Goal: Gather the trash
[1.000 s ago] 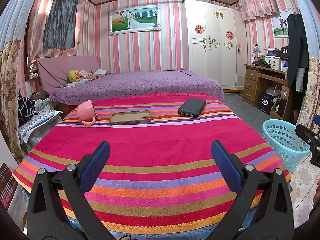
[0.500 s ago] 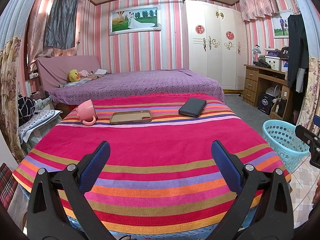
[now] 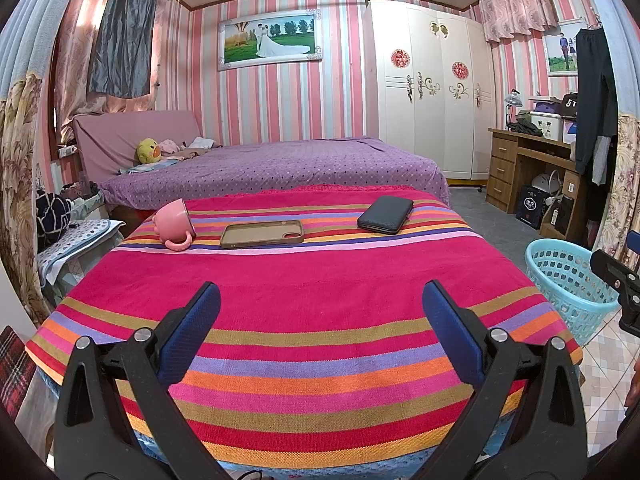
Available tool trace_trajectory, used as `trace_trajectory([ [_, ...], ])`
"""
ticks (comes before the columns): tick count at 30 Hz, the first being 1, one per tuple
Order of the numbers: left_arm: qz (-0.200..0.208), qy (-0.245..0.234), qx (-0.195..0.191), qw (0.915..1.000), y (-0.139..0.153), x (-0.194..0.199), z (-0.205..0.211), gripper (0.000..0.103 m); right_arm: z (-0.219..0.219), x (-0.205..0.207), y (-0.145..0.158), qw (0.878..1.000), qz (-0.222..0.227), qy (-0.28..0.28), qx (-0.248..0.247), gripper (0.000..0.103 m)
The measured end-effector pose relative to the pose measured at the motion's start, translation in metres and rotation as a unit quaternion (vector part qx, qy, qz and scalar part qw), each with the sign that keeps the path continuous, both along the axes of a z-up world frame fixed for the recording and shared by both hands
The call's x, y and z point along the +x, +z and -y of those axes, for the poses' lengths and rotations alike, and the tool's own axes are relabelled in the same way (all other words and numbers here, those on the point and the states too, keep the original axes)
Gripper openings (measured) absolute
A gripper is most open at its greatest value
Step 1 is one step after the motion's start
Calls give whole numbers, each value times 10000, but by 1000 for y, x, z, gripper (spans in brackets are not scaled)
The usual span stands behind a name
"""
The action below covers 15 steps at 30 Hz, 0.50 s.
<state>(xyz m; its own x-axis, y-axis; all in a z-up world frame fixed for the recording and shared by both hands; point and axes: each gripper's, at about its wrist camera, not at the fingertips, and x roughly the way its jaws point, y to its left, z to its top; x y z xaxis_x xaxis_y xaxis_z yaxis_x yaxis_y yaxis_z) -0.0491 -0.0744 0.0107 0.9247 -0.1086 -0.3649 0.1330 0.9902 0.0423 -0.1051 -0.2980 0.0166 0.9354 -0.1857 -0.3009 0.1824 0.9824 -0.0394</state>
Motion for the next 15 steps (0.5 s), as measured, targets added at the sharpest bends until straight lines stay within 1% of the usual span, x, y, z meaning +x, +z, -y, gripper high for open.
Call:
trace_trajectory([
  [15,2,8,9,10000,0,0,-1,98,0,0,0,10000,1,0,-1,98],
])
